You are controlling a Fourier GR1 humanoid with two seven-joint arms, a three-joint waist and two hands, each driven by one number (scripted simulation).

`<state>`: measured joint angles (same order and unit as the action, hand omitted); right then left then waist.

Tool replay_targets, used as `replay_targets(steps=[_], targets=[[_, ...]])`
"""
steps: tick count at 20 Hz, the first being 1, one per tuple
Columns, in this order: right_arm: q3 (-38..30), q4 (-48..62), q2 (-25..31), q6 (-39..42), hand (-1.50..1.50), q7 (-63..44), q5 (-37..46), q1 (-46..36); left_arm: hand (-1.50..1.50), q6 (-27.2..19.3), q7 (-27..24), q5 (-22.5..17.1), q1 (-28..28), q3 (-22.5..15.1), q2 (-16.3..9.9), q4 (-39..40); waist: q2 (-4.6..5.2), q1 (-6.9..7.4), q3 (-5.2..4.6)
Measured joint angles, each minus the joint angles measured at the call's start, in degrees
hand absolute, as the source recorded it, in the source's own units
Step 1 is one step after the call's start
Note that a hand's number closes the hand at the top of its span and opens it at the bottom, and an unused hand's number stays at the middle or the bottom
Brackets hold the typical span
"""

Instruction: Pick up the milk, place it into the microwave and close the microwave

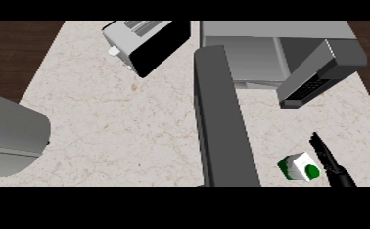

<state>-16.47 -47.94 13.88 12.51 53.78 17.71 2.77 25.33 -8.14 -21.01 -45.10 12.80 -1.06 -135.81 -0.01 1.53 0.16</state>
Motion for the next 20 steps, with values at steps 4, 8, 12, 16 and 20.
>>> replay_targets(steps=[4,8,12,16,20], targets=[[0.12,6.75,0.18,-1.01,-1.50,2.21,0.08,-3.46,-1.50,0.53,-0.08,-0.61,-0.79,-0.28,0.29,0.00,0.04,0.03,0.04],[0.05,12.22,0.93,-0.74,-1.50,2.82,-0.80,-7.30,-1.50,1.65,-1.42,-1.20,-2.35,-0.43,0.48,0.20,0.05,0.31,0.07],[0.08,15.70,0.48,-0.55,1.50,3.64,-2.11,-9.27,-1.50,2.96,-2.32,-1.86,-3.33,0.00,0.53,0.47,-0.02,0.22,-0.06],[1.15,18.56,1.12,-0.50,1.50,4.25,-1.87,-11.87,-1.50,2.91,-2.29,-2.25,-3.41,-0.48,0.42,0.56,-0.01,0.18,-0.32],[2.12,19.74,0.54,-1.18,1.50,5.35,-1.78,-13.38,-1.50,3.64,-2.69,-2.70,-3.94,-0.09,0.33,0.66,-0.03,0.17,-0.33]])
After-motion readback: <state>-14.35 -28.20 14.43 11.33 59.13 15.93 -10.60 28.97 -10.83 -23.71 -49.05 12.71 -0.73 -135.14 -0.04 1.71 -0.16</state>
